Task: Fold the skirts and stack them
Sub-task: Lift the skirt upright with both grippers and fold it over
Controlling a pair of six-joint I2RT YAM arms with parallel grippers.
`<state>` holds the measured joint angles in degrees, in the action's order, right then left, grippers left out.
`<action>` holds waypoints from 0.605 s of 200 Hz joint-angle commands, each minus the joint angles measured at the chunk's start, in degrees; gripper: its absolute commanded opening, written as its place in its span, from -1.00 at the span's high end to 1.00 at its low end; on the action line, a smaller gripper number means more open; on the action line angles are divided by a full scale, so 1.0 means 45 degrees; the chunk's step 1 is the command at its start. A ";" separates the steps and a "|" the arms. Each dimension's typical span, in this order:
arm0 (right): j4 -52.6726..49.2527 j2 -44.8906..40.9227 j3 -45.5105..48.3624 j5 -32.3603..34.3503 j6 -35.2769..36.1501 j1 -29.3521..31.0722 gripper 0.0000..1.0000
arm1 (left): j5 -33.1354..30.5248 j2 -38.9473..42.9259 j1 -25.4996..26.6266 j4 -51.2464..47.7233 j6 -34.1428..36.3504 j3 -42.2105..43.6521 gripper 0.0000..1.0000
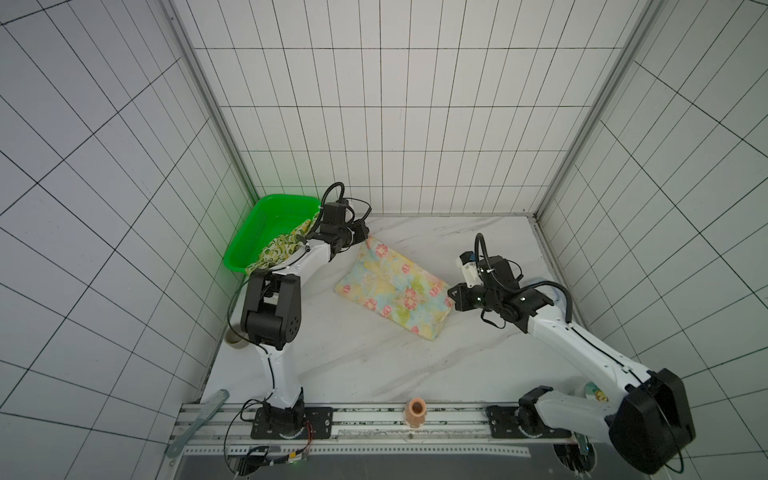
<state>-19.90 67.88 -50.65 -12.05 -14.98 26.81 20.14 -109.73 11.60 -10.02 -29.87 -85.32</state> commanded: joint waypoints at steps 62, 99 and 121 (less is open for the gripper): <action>-0.1869 -0.0606 -0.3412 0.0822 0.0908 0.2536 1.00 | -0.0761 0.1922 -0.0997 0.0210 0.0055 -0.1215 1.00; -0.1702 -0.0500 -0.3502 0.0766 0.0540 0.3983 1.00 | -0.1009 0.2446 -0.1256 -0.0191 0.0208 -0.1126 1.00; -0.1138 -0.0356 -0.3058 0.0612 0.0183 0.4756 1.00 | -0.1387 0.2822 -0.1427 -0.0391 0.0415 -0.0662 1.00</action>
<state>-23.92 66.22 -61.54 -8.60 -12.82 44.77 19.38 -99.77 7.42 -12.14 -29.69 -88.99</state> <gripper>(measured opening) 0.048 0.049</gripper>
